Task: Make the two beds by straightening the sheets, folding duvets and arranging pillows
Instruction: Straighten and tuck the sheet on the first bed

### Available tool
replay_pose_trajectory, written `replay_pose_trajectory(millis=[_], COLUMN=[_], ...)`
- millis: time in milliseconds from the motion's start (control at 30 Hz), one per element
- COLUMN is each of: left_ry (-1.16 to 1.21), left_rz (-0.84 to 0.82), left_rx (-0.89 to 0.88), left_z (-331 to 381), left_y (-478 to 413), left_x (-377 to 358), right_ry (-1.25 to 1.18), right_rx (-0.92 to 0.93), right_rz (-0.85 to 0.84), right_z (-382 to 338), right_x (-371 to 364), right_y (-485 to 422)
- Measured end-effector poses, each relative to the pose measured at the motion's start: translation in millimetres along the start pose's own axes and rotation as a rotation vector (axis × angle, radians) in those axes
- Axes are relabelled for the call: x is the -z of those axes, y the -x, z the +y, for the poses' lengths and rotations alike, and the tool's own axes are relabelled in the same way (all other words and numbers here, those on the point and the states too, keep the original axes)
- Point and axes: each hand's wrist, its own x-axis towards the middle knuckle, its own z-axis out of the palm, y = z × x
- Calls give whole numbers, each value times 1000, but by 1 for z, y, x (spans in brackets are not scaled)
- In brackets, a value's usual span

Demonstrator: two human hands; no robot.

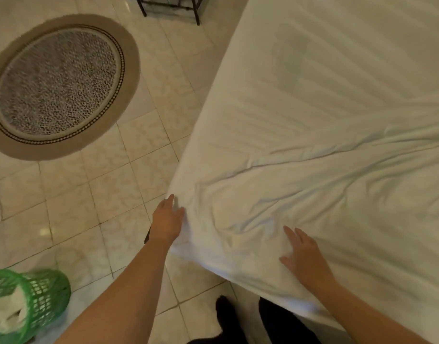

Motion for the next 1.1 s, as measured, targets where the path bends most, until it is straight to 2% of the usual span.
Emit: replay_pose_trajectory(millis=[100, 233, 300, 400, 633, 867, 967, 1100], left_ry=[-102, -161, -136, -70, 66, 20, -38, -38], left_rz=[-68, -1, -48, -89, -78, -79, -129, -178], left_rx=[-46, -194, -289, -300, -170, -107, -151, -333], left_z=[-4, -9, -12, -29, -85, -135, -122, -91], left_y=[-29, -43, -48, -47, -45, -55, -56, -56], left_x=[-6, -7, -5, 7, 74, 78, 65, 51], right_ry=[21, 14, -38, -107, -121, -105, -138, -186], right_rx=[-115, -138, -227, -300, -296, -291, -356, -347], right_rz=[98, 320, 325, 370, 338, 279, 259, 299], right_z=[-13, -21, -30, -48, -97, -127, -130, -152], right_x=[-18, -25, -23, -29, -35, -65, -70, -66], right_y=[-12, -17, -19, -12, 17, 23, 14, 4])
